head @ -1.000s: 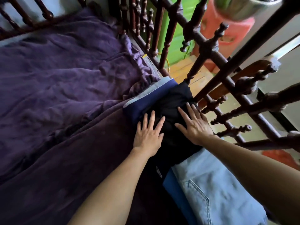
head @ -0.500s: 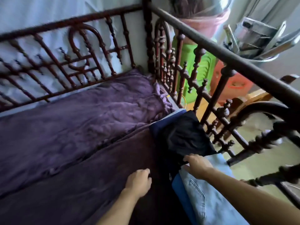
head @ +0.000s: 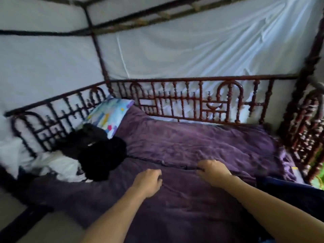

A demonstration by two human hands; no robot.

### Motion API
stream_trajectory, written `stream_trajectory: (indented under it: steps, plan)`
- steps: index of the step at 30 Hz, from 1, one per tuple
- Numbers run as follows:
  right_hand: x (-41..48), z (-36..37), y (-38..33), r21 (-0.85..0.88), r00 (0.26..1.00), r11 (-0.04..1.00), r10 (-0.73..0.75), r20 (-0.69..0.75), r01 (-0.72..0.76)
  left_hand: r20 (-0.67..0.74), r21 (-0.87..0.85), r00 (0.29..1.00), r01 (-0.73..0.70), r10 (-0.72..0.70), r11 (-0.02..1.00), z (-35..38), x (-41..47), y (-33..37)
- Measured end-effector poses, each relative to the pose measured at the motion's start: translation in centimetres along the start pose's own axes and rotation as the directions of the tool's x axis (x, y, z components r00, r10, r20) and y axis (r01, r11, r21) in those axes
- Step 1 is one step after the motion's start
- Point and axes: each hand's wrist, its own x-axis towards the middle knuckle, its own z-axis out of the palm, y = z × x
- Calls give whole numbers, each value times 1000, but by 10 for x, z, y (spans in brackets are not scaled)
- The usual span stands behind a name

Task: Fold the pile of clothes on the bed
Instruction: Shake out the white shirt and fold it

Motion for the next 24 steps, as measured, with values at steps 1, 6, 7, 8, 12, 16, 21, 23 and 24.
stream_trajectory:
  steps: [1,6,7,8,12,16,21,23,24]
  plan:
    - [11,-11,-26,-3,998,999,-52,-17,52,-40,1,999,33,-33,999,-18,-11,-20]
    - [52,-43,-164,-19,951,956,-293,-102,293,-185,-4,964,192,-189,981,-97,-72,-121]
    - [59,-45,-192,-31,937,943,-333,-101,332,-202,-4,955,222,-218,975,-110,-86,-142]
    - [66,-46,-220,-39,924,929,-370,-100,368,-215,-4,946,248,-243,969,-122,-99,-163]
    - [94,-42,-333,-5,883,893,-446,-147,451,-243,19,913,343,-329,939,-157,-152,-254]
    - [118,-34,-437,16,844,858,-502,-189,514,-285,34,873,423,-397,906,-188,-192,-336]
    - [143,-24,-532,37,799,810,-568,-196,585,-295,-4,850,456,-437,890,-208,-215,-409]
    - [157,-16,-558,31,782,793,-593,-190,609,-302,-3,841,470,-449,883,-207,-216,-434]
    - [165,-11,-568,27,778,788,-601,-181,615,-306,-4,838,474,-452,881,-206,-215,-447]
